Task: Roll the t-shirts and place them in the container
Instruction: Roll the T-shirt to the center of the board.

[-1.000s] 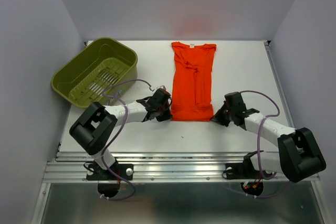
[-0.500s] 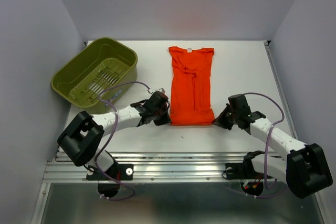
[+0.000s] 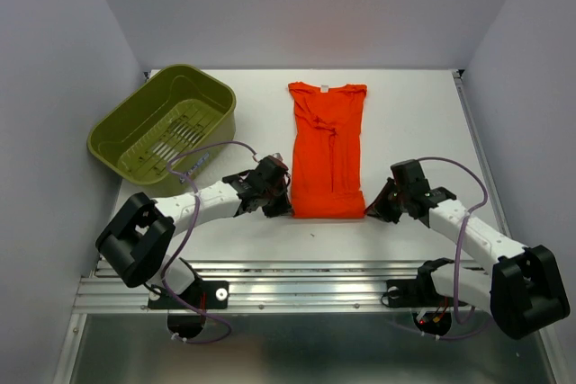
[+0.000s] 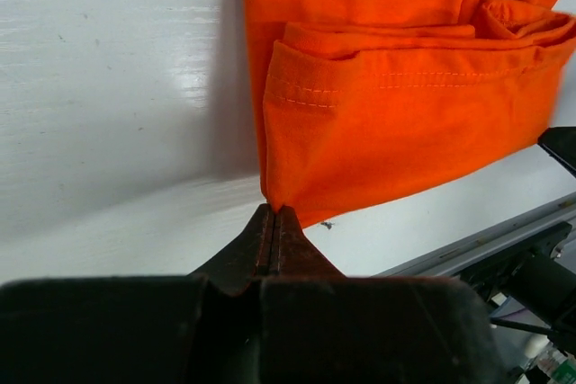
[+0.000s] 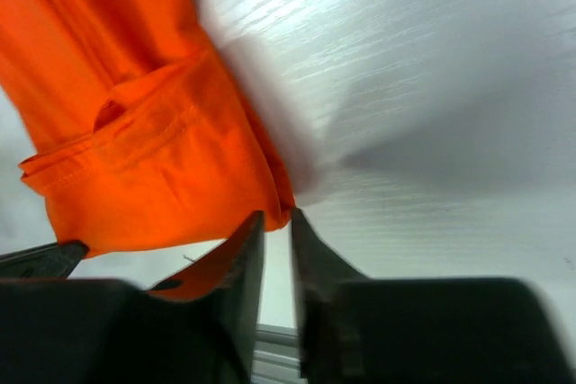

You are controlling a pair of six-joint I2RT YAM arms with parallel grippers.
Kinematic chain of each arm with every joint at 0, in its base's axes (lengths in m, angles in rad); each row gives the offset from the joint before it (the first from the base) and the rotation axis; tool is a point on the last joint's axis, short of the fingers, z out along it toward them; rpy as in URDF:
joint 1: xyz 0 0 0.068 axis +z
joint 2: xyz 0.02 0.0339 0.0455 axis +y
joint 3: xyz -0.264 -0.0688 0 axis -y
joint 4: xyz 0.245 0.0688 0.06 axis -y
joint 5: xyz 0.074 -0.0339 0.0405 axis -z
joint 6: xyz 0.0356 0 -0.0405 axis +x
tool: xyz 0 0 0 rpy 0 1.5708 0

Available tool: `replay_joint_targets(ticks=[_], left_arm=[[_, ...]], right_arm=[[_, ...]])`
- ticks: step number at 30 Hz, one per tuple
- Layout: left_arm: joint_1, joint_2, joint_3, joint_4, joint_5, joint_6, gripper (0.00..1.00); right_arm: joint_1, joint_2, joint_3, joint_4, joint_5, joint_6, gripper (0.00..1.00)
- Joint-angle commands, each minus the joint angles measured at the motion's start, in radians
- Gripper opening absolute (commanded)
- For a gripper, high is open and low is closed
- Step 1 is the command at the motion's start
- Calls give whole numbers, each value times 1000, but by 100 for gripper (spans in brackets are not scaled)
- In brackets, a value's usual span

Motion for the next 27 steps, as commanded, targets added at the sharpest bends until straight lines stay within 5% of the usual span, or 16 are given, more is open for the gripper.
replay_joint_targets(ticks=[1, 2, 5, 7, 8, 11, 17, 20, 23, 27], left_arm=[[3, 18, -4, -33, -28, 14, 0], [3, 27, -12, -25, -25, 16, 0], [3, 46, -34, -4, -10, 27, 1], [1, 43, -35, -2, -5, 34, 15], [1, 31, -35, -4, -10, 45, 35], [1, 3, 3, -56, -66, 69, 52], [1, -34, 158, -151, -192, 117, 52], [0, -26, 192, -122, -175, 134, 48], [0, 6, 201, -41, -107, 132, 26], [0, 50, 201, 33, -31, 129, 20]], right_arm=[[-5, 27, 31, -48, 33, -53, 28], [-5, 27, 34, -51, 33, -63, 39], [-5, 16, 71, -83, 68, -115, 44], [-5, 17, 100, -97, 87, -139, 44], [-5, 21, 128, -105, 91, -162, 42], [-5, 42, 177, -88, 78, -188, 30], [42, 149, 258, -16, 7, -245, 4], [67, 220, 307, 6, -45, -279, 3], [99, 318, 349, 15, -70, -311, 1], [99, 346, 358, 49, -77, -308, 1]])
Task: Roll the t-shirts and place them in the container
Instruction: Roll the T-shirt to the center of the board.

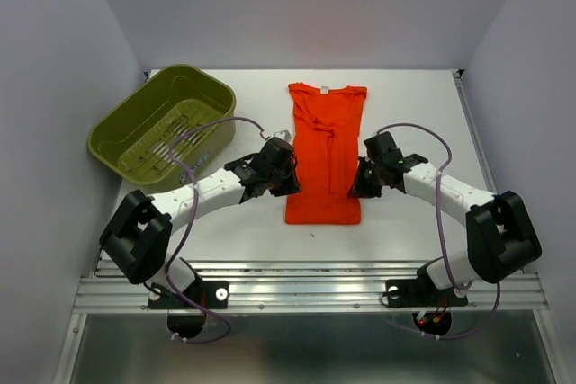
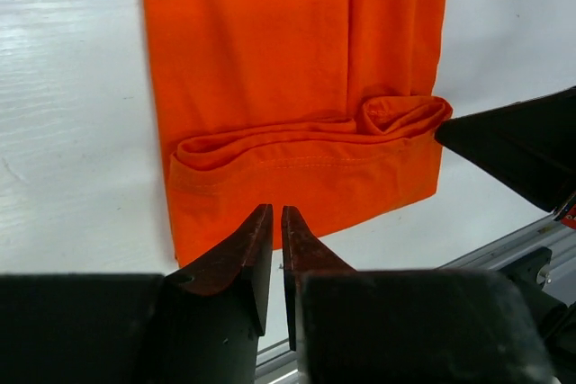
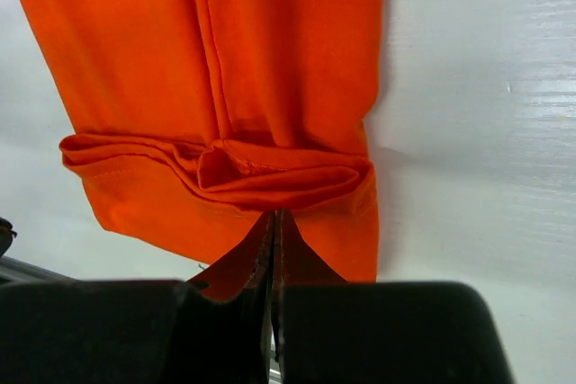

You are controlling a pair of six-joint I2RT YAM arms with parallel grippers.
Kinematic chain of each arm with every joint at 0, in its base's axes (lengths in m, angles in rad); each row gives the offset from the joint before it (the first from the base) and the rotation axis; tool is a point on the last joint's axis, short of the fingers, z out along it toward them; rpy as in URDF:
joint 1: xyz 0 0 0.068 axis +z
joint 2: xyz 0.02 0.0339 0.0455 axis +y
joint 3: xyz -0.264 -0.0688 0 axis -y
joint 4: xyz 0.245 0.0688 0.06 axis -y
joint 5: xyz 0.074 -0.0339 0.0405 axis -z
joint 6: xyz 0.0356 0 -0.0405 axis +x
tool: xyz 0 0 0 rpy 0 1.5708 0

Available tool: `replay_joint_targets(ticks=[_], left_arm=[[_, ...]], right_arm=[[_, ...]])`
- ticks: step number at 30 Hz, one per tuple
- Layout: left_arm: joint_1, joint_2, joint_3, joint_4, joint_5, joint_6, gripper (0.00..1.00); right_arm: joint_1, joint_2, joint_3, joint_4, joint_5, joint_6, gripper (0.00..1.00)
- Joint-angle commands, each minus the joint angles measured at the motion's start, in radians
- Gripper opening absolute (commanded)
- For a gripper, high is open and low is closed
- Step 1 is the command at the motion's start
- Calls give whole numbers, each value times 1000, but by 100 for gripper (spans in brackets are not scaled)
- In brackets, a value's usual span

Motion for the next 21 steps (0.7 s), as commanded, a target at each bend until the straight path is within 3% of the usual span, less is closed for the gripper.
replay_joint_targets(ticks=[1, 8, 12, 21], left_arm=[[-1, 48, 27, 87, 65, 15, 20], [6, 137, -22, 138, 48, 35, 20], [10, 215, -24, 146, 21, 43, 14], [12, 121, -9, 75, -73, 61, 14]], right_arm=[[4, 16, 47, 63, -31, -31, 1], [4, 114, 12, 88, 102, -5, 1], [4, 151, -7, 102, 139, 1, 1], [55, 29, 60, 44, 133, -25, 1]])
